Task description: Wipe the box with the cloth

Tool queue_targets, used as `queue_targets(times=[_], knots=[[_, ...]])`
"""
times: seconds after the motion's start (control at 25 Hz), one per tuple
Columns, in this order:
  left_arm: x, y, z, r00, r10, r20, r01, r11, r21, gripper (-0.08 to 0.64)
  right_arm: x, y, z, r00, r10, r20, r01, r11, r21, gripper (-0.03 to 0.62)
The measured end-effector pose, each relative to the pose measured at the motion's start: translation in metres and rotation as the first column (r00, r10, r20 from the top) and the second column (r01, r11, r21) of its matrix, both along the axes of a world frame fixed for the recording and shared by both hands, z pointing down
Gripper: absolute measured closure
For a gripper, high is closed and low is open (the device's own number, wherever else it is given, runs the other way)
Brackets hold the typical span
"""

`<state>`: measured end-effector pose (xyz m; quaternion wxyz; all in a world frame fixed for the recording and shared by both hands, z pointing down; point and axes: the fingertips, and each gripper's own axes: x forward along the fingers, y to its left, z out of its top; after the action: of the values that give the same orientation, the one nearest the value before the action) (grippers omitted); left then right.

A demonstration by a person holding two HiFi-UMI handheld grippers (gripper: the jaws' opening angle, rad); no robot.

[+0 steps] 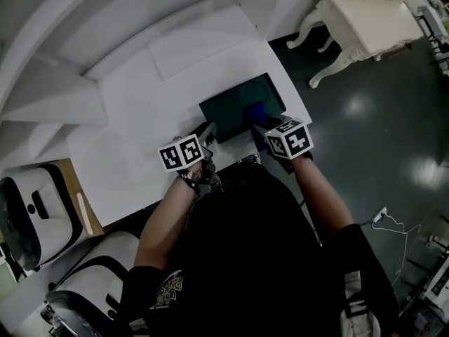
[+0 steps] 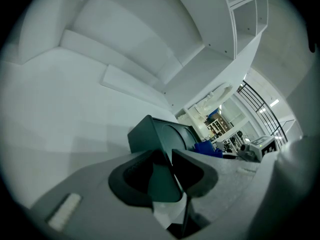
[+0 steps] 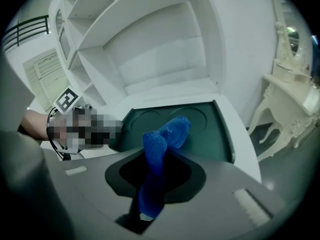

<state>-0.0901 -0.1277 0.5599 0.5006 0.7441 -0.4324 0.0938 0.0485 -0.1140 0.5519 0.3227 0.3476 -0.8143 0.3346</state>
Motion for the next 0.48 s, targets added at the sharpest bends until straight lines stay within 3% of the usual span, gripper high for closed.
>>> queue_targets(times=[0.28, 0.48], knots=[[0.0, -0.001, 0.0, 1.0, -0.008, -0.002, 0.008, 1.0, 0.003, 0.439, 0.059, -0.015, 0.004, 0.993, 0.076, -0.089, -0.074, 0.997, 0.018, 0.502], [0.0, 0.0, 0.0, 1.0, -0.009, -0.004, 0.009, 1.0, 0.006, 0.439, 0.081, -0.018, 0.007, 0.99, 0.107, -0.093, -0.108, 0.994, -0.004, 0.502]])
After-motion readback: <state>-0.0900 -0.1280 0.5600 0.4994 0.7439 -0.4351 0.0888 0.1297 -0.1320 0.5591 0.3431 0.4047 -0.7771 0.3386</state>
